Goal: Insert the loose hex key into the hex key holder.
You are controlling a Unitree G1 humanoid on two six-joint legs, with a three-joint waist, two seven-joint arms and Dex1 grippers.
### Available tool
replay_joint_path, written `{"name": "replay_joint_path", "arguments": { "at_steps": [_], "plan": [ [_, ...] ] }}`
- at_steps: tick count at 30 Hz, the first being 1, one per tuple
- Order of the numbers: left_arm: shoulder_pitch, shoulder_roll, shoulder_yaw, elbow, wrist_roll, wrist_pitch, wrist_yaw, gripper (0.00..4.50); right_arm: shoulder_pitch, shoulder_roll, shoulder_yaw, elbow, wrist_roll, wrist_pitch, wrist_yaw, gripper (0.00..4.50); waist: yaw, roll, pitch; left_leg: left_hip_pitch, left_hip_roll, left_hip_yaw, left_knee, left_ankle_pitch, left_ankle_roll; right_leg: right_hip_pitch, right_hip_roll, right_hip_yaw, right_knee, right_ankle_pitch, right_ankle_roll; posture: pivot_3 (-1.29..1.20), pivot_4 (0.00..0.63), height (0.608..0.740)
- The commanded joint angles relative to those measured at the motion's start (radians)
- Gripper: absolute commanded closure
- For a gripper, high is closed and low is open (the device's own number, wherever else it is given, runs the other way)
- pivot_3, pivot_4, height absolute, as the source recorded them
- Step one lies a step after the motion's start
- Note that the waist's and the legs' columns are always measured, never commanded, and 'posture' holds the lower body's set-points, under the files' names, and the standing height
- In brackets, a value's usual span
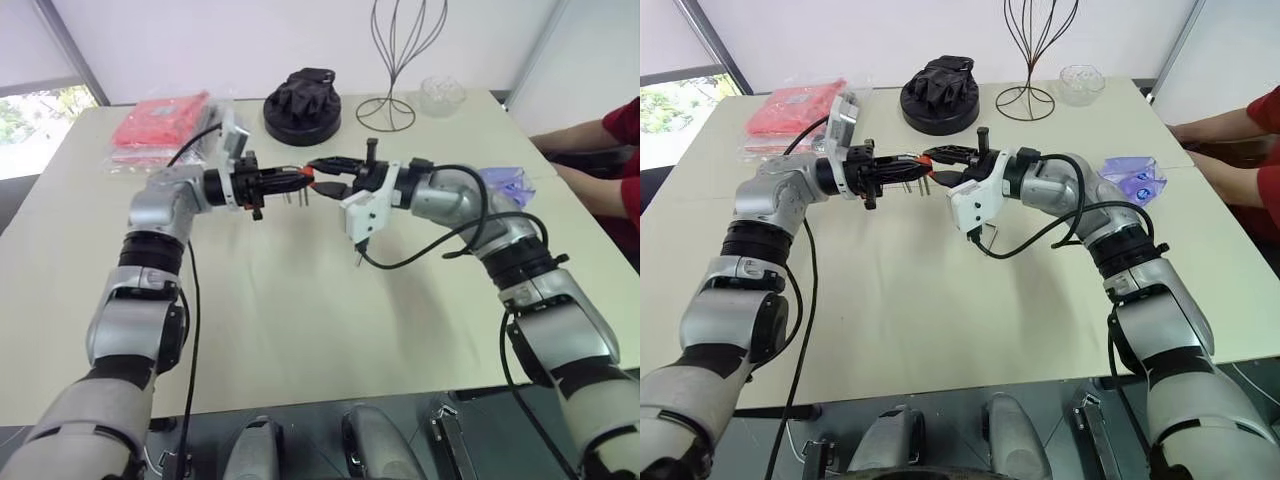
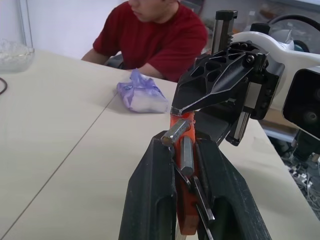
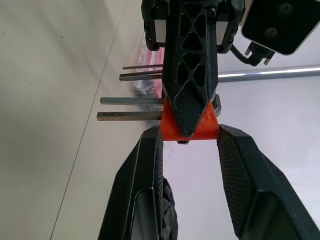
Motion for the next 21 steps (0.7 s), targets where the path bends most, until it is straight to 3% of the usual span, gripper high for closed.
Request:
{"name": "replay_joint_path", "arguments": {
  "at_steps": [1, 5, 10, 13, 18, 21],
  "plan": [
    [-0.001, 0.021, 0.036, -0.013, 0.007, -0.021, 0.042, 4.50, 0.003, -0.004, -0.026, -0.052, 0.042, -0.003, 0.010, 2.08, 0.000, 0.000, 0.000, 0.000, 0.000, 0.000, 0.000, 0.000, 0.000, 0.000, 0.000, 0.000, 0.000, 0.000, 0.000, 0.00, 0.150, 0.740],
    [0.006, 0.025, 0.034, -0.023, 0.005, -0.019, 0.045, 4.50, 0.016, -0.018, -0.024, -0.058, 0.033, 0.011, 0.024, 0.05, 0.001, 0.000, 0.000, 0.000, 0.000, 0.000, 0.000, 0.000, 0.000, 0.000, 0.000, 0.000, 0.000, 0.000, 0.000, 0.00, 0.150, 0.740],
    [0.016, 0.046, 0.025, -0.037, 0.012, -0.018, 0.031, 4.50, 0.085, -0.074, -0.020, -0.079, 0.079, 0.132, 0.178, 0.05, 0.006, 0.000, 0.000, 0.000, 0.000, 0.000, 0.000, 0.000, 0.000, 0.000, 0.000, 0.000, 0.000, 0.000, 0.000, 0.00, 0.150, 0.740],
    [0.035, 0.072, 0.002, -0.073, 0.032, -0.034, 0.006, 4.50, 0.187, -0.064, -0.085, -0.184, 0.208, 0.518, 0.339, 0.05, 0.006, 0.000, 0.000, 0.000, 0.000, 0.000, 0.001, 0.000, 0.000, 0.001, 0.000, 0.000, 0.000, 0.000, 0.000, 0.00, 0.150, 0.740],
    [0.081, 0.094, -0.007, -0.160, 0.039, -0.032, -0.005, 4.50, 0.211, 0.075, -0.257, -0.383, 0.448, 1.397, 0.377, 0.05, 0.001, 0.000, 0.000, 0.000, 0.002, -0.002, 0.001, 0.000, 0.000, 0.000, 0.000, 0.001, 0.002, 0.000, 0.000, 0.00, 0.150, 0.740],
    [0.133, 0.099, -0.001, -0.240, 0.023, -0.005, 0.001, 4.50, 0.221, 0.082, -0.262, -0.458, 0.502, 1.677, 0.386, 0.05, 0.009, 0.001, 0.000, 0.000, 0.001, -0.003, 0.001, 0.000, 0.000, 0.000, 0.001, 0.000, 0.002, 0.000, 0.000, 0.00, 0.150, 0.740]
  ]
}}
